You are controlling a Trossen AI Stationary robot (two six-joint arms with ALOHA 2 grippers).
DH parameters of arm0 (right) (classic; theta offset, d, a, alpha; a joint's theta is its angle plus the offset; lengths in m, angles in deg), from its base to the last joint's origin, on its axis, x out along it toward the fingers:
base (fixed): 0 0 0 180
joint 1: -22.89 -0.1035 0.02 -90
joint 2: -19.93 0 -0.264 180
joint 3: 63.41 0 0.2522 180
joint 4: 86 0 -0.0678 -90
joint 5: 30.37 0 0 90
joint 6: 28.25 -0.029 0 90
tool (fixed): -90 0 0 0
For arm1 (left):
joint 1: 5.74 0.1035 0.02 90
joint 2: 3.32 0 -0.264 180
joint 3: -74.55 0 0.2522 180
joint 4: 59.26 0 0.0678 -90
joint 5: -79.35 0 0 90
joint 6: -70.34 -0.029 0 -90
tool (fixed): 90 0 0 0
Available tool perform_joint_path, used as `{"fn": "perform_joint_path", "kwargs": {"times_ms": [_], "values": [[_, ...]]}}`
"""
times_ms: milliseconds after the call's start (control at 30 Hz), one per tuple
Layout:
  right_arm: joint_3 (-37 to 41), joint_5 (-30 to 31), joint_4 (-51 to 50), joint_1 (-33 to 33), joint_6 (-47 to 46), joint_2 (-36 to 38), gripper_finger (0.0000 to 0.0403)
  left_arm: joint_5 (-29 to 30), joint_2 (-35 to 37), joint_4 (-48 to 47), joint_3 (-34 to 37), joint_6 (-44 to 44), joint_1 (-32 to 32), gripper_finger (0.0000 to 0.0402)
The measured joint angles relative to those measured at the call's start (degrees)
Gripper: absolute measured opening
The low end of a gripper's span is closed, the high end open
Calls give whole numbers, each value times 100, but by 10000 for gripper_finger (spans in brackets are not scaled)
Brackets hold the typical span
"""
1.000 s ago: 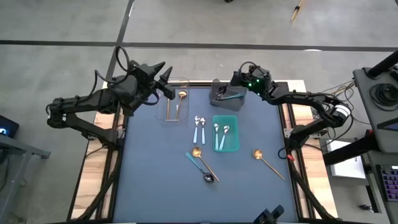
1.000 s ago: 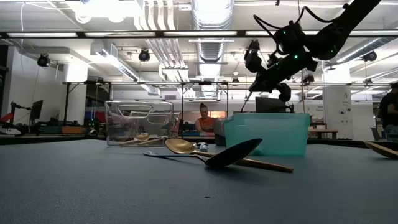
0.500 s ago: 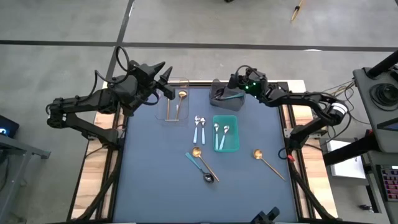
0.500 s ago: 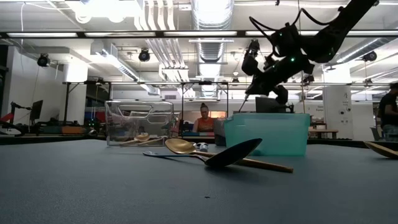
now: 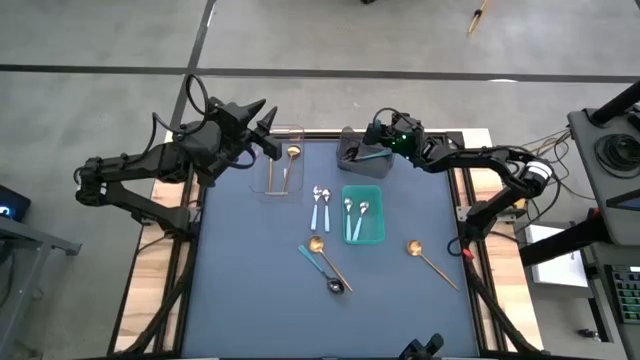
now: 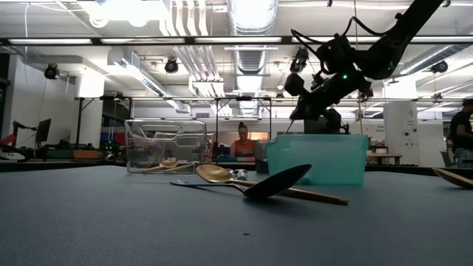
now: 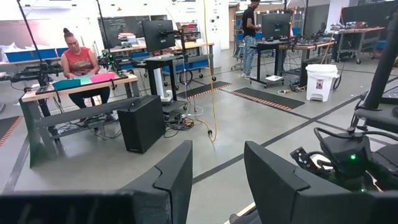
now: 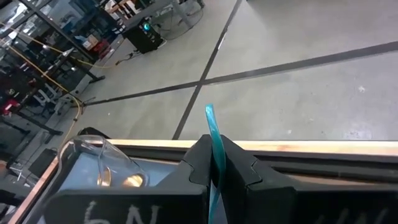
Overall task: Sort silverware by color (type)
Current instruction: Put the blue spoon into the black bin
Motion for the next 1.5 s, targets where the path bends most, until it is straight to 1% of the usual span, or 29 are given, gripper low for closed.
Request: {"fn": "perform_joint_path", "kwargs": {"times_ms": [333,800,1200,1333,1500], "values": [[0,24,23,-120,-1,-179,9,0,0,-2,0,0,0,127],[0,6,-16,-139,154,-185,9,0,0,0,0,0,0,127],[0,111,-164,-136,150,-183,10,0,0,0,0,3,-1,127],[0,112,-191,-136,154,-183,19,0,0,0,0,3,-2,127],[0,98,-274,-139,152,-183,42,0,0,0,0,3,-1,127]]}}
